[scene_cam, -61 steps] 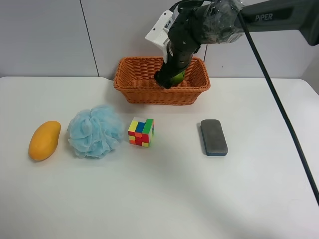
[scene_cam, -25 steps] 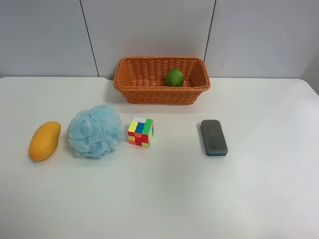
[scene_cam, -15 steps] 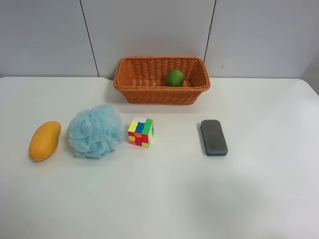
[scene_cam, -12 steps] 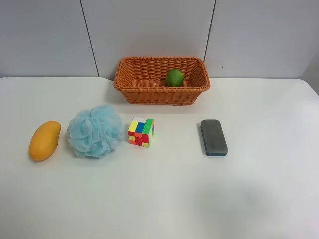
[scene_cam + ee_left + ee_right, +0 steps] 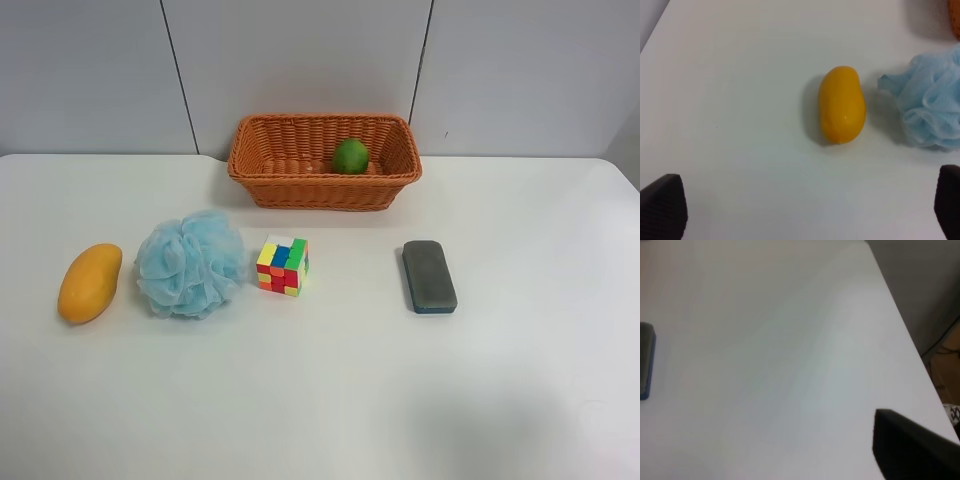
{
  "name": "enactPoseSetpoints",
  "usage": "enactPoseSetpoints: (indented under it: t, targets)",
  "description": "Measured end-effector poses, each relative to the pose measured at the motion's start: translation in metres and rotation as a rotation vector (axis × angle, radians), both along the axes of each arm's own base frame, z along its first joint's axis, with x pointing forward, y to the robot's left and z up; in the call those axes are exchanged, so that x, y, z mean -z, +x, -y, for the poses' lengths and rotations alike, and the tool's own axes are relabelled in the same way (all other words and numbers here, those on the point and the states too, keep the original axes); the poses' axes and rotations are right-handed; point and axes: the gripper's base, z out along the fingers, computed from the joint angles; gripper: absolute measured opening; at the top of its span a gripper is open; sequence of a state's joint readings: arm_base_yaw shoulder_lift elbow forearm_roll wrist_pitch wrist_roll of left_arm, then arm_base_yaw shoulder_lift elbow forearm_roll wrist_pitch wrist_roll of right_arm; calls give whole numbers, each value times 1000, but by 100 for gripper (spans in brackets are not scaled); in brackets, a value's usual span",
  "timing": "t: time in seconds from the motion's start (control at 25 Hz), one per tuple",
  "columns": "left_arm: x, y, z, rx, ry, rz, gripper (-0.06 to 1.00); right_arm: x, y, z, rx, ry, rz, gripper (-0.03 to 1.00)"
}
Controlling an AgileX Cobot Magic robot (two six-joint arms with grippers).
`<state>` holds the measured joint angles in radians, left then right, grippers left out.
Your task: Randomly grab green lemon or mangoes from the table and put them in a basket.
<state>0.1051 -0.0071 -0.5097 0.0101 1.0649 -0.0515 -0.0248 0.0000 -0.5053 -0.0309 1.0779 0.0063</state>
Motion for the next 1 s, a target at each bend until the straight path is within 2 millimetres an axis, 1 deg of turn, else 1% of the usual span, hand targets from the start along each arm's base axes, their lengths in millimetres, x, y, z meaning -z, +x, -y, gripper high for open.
enactPoseSetpoints:
  t: [0.12, 0.32, 0.52, 1.0]
  targets:
    - [0, 0, 0, 0, 0, 0, 99, 6, 3, 0, 4, -3, -11, 99]
    - [0, 0, 0, 0, 0, 0, 99, 6, 3, 0, 2, -2, -8, 99]
    - [0, 0, 0, 0, 0, 0, 99, 6, 3, 1, -54, -2, -8, 99]
    - [0, 0, 0, 0, 0, 0, 99, 6, 3, 2, -44, 9, -7, 99]
